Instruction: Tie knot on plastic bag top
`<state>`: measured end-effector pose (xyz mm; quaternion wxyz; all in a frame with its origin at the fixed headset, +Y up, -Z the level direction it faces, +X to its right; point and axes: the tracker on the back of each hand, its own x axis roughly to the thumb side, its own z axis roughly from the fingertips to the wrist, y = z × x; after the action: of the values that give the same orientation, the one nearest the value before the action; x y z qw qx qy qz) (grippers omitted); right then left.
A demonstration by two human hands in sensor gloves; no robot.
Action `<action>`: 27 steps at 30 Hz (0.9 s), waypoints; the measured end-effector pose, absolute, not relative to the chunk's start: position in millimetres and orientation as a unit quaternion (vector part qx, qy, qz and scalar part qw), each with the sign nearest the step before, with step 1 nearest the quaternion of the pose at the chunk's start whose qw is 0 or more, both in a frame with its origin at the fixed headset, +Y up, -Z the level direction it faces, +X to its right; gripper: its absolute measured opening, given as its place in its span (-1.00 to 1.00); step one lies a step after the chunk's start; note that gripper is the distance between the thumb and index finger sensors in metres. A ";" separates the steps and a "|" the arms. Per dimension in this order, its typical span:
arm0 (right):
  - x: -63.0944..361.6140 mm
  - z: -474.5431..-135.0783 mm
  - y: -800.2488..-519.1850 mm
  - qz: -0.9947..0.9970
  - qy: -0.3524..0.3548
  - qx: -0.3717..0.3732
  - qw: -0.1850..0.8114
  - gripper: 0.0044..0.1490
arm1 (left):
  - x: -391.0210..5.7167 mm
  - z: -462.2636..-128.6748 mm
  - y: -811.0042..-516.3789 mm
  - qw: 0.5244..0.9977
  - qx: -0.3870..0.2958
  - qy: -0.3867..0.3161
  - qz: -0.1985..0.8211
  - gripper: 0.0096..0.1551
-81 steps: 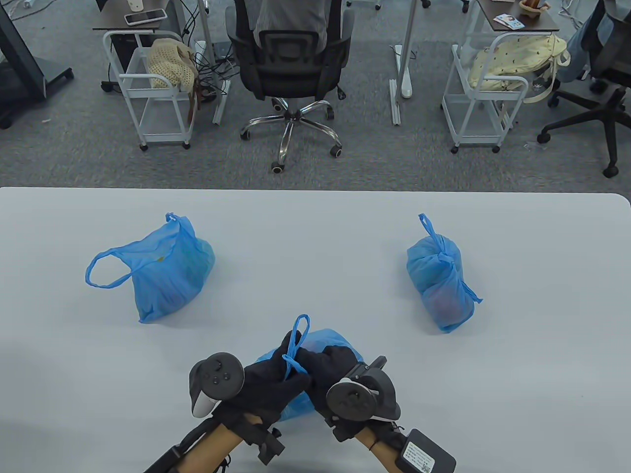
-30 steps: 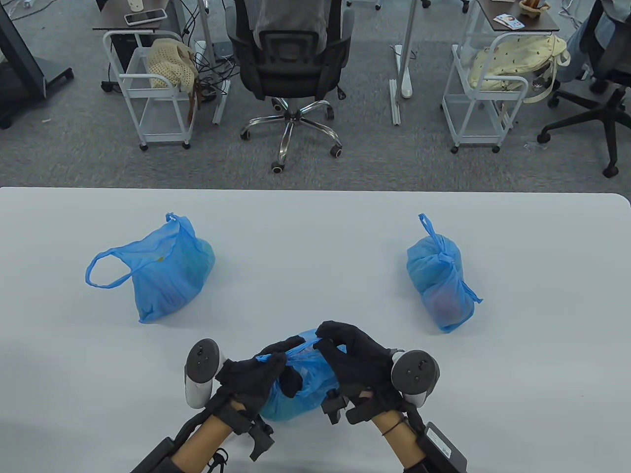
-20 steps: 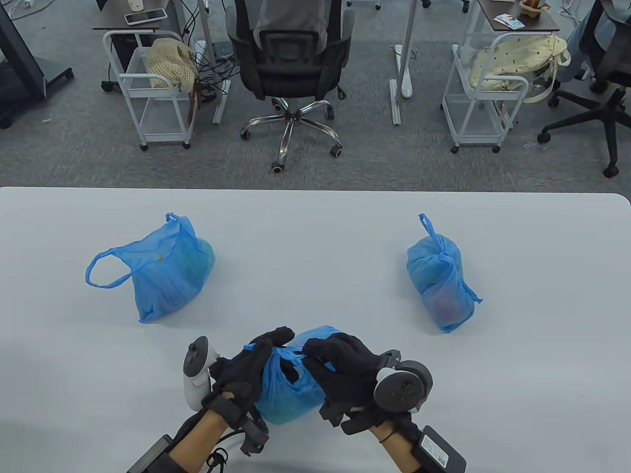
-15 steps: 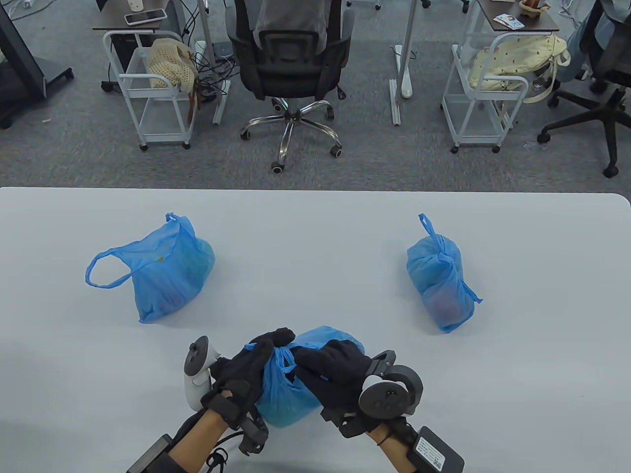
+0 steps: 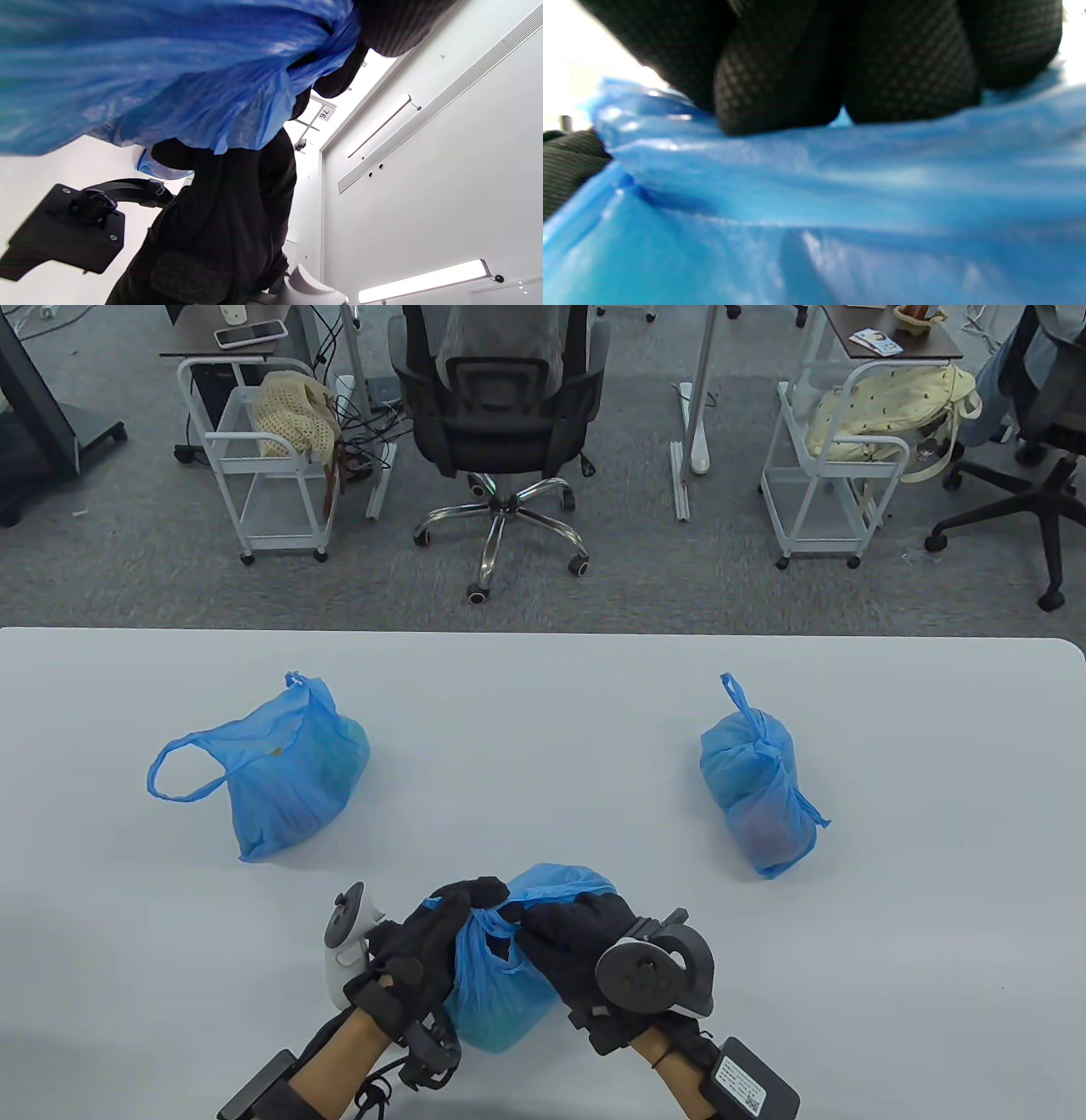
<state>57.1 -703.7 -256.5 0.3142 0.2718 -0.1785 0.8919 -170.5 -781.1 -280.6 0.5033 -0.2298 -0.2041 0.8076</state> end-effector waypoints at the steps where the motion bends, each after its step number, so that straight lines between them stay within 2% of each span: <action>1: 57.3 -257.8 -705.4 0.896 -0.170 0.266 0.313 -0.60 | -169.2 -280.1 -781.2 0.499 -0.236 -0.206 0.808 -0.51; 6: 55.9 -259.3 -709.3 0.903 -0.155 0.266 0.300 -0.60 | -167.2 -279.4 -781.7 0.501 -0.243 -0.198 0.807 -0.52; 9: 58.4 -260.5 -709.7 0.904 -0.150 0.268 0.297 -0.58 | -169.1 -279.9 -777.4 0.521 -0.227 -0.203 0.798 -0.52; 10: 60.2 -260.9 -709.7 0.904 -0.155 0.264 0.299 -0.57 | -169.6 -279.9 -775.6 0.526 -0.221 -0.205 0.795 -0.52; 12: 68.7 -259.6 -709.7 0.893 -0.213 0.231 0.321 -0.51 | -171.5 -279.6 -770.5 0.546 -0.205 -0.211 0.784 -0.51; 14: 72.6 -260.8 -709.7 0.884 -0.230 0.229 0.335 -0.46 | -172.3 -279.1 -766.1 0.567 -0.190 -0.221 0.771 -0.51; 18: 68.5 -266.2 -717.0 0.855 -0.157 0.297 0.396 -0.22 | -169.6 -276.9 -757.2 0.613 -0.171 -0.249 0.730 -0.50; 20: 66.3 -267.5 -721.3 0.840 -0.120 0.289 0.443 -0.25 | -167.9 -275.2 -753.8 0.625 -0.165 -0.255 0.719 -0.49; 22: 66.3 -268.4 -722.2 0.838 -0.113 0.282 0.454 -0.47 | -169.4 -274.8 -750.4 0.642 -0.149 -0.259 0.707 -0.49; 23: 66.7 -267.9 -722.1 0.839 -0.122 0.282 0.449 -0.51 | -171.5 -274.8 -748.6 0.654 -0.135 -0.258 0.699 -0.49; 26: 69.2 -268.2 -719.0 0.844 -0.149 0.276 0.435 -0.53 | -180.1 -272.8 -742.7 0.715 -0.047 -0.225 0.661 -0.49; 27: 69.3 -267.9 -718.8 0.843 -0.145 0.275 0.439 -0.53 | -183.1 -271.2 -739.1 0.750 -0.001 -0.213 0.626 -0.49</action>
<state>69.3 -718.8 -267.9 0.4386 0.2751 -0.1452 0.8431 -183.1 -739.1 -271.2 0.7499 -0.0010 -0.2129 0.6264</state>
